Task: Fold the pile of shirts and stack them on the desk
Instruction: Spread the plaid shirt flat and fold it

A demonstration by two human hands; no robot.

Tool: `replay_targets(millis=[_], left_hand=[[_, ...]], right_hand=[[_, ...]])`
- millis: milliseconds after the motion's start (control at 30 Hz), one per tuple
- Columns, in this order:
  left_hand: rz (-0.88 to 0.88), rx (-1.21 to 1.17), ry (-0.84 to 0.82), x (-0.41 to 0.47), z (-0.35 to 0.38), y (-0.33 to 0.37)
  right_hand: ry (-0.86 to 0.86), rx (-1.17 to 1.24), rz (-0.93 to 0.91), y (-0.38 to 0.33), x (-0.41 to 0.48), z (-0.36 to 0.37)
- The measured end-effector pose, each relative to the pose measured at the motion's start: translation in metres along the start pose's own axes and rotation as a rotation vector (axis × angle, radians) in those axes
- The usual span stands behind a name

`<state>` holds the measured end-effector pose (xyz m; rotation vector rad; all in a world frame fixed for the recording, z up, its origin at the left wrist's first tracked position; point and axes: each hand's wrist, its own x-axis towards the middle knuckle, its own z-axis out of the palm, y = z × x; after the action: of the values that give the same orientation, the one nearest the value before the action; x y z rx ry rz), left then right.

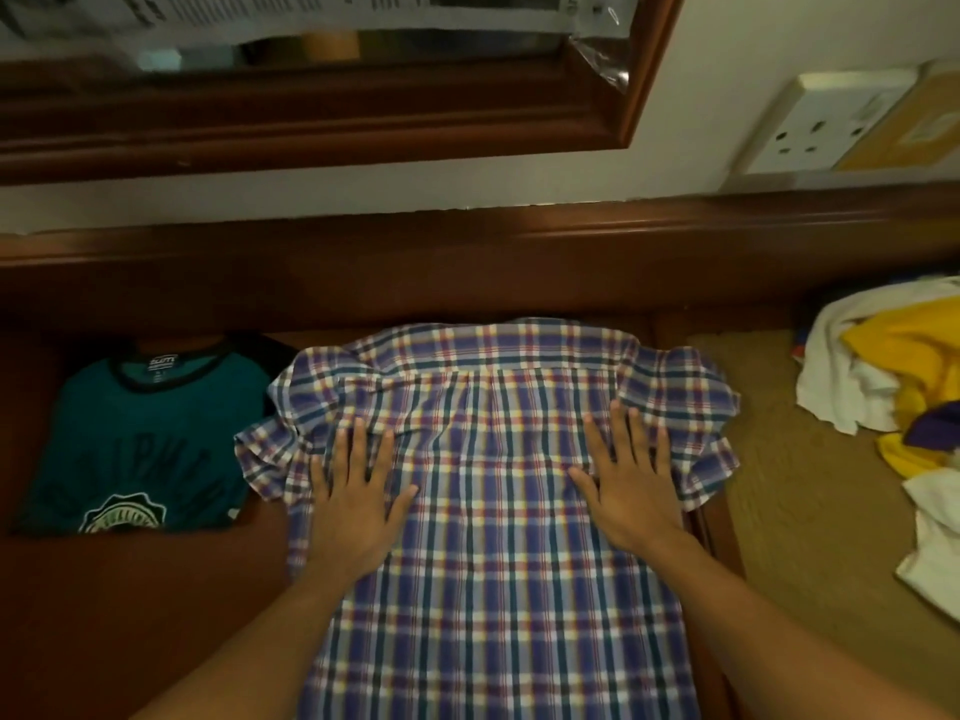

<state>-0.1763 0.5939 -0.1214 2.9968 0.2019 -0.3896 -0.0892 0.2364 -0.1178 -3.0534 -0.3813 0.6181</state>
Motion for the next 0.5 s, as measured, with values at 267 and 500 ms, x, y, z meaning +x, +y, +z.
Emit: replay_targets(millis=[267, 500], left_hand=[[-0.009, -0.033, 0.007, -0.09, 0.021, -0.013], [-0.003, -0.029, -0.142, -0.174, 0.038, -0.03]], right_hand=[[0.175, 0.096, -0.026, -0.013, -0.083, 0.02], [0.034, 0.118, 0.06, -0.025, -0.185, 0.075]])
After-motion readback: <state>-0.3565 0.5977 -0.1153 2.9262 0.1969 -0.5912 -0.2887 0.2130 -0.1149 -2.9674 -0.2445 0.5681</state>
